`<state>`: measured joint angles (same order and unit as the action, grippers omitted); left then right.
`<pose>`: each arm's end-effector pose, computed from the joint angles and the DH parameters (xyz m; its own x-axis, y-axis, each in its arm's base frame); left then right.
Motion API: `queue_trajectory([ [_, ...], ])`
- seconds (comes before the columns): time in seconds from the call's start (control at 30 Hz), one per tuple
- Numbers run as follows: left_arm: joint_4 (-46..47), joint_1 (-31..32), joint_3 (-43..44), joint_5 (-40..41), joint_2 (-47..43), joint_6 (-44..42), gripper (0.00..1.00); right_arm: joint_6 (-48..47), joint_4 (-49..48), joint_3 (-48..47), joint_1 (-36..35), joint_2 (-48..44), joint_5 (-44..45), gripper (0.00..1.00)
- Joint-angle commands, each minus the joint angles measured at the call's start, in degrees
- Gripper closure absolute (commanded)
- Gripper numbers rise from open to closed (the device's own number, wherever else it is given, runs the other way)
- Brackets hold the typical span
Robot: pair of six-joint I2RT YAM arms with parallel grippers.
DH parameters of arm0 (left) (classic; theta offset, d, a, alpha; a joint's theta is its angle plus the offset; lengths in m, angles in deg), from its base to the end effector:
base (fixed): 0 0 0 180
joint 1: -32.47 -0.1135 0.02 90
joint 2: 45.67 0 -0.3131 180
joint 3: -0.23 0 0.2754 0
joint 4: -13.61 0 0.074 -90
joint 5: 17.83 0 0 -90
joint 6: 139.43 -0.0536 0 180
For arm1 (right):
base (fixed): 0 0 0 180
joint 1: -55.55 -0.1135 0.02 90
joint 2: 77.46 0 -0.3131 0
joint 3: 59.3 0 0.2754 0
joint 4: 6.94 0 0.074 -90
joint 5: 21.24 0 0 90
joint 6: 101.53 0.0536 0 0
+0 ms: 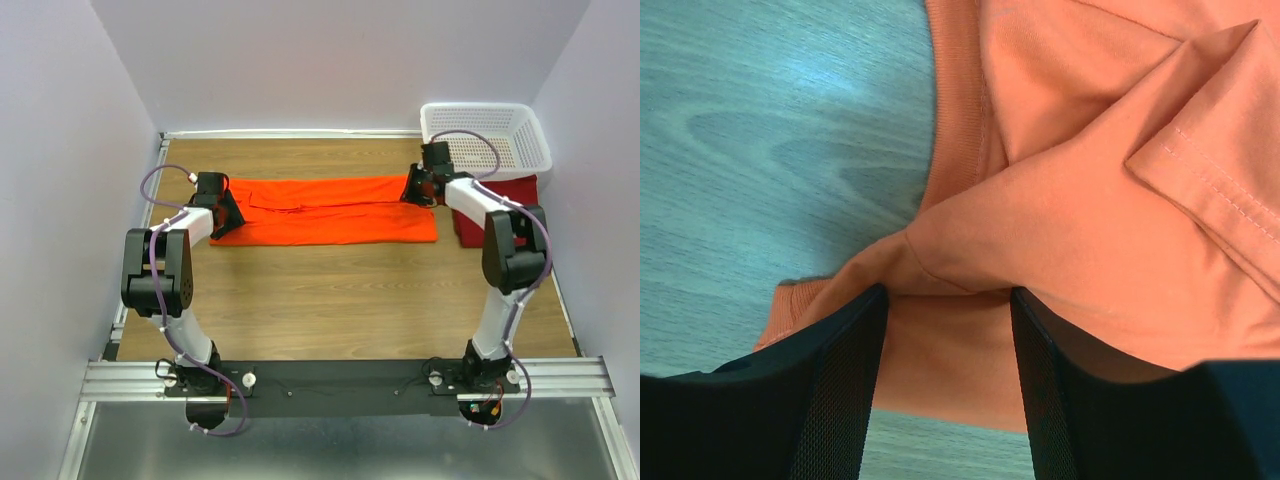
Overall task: Fold and stack the t-shirts
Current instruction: Fold the tshirt
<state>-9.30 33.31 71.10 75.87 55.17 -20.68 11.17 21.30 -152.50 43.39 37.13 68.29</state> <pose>0.3944 -0.0023 0.1818 -0.6873 -0.4700 -0.5538 -0.4048 0.8809 -0.2452 0.4783 0.1035 0.2005 -0.7704 0.2288 -0.5951 0.0883 0.9627 0.2557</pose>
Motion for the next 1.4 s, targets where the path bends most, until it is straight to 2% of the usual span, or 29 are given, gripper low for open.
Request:
queue_trajectory([
  [0.0, -0.92, -0.4, -0.27, 1.66, 1.64, -0.01, 0.39, 1.38, -0.27, 5.98, 3.54, -8.22, -10.74, 0.69],
  [0.17, -1.1, -0.4, -0.19, 1.66, 1.99, 0.25, 0.39, 6.03, -5.97, 20.92, 10.4, -13.85, -20.17, 0.69],
  [0.3, -1.19, -1.81, -0.19, 1.66, 2.08, 0.6, 0.39, 9.37, -10.81, 29.61, 14.7, -16.5, -21.33, 0.69],
  [0.43, -1.1, -2.86, -0.27, 0.96, 2.61, 1.13, 0.39, 12.63, -12.41, 32.71, 18.92, -15.71, -19.14, 0.7],
  [0.67, -1.71, -5.06, -0.01, 0.96, 3.49, 1.92, 0.39, 14.57, -11.8, 35.53, 19.72, -15.27, -16.76, 0.7],
  [0.77, -2.15, -5.24, 1.66, -1.24, 3.4, 2.89, 0.39, 14.39, -8.03, 35.27, 19.55, -17.46, -17.11, 0.7],
  [0.93, -4.17, -4.62, 5.52, -2.3, 0.86, 4.12, 0.32, 9.3, -0.73, 30.36, 14.03, -23.51, -12.81, 0.67],
  [1.0, -5.05, -4.45, 6.23, -1.25, -1.33, 4.29, 0.29, 6.58, 2.08, 27.29, 12.26, -24.58, -10.88, 0.62],
  [1.13, -7.6, -3.13, 5.88, 2.7, -6.26, 5.08, 0.25, 1.84, 3.94, 23.24, 4.37, -25.47, -5.96, 0.48],
  [1.23, -8.22, 0.63, 4.48, 4.03, -10.3, 6.22, 0.25, -1.06, 6.04, 20.34, -0.12, -22.58, -1.57, 0.46],
  [1.37, -9.18, 4.86, 3.86, 4.64, -11.01, 8.94, 0.26, -3.62, 7.71, 17.79, -4.7, -20.2, 4.07, 0.46],
])
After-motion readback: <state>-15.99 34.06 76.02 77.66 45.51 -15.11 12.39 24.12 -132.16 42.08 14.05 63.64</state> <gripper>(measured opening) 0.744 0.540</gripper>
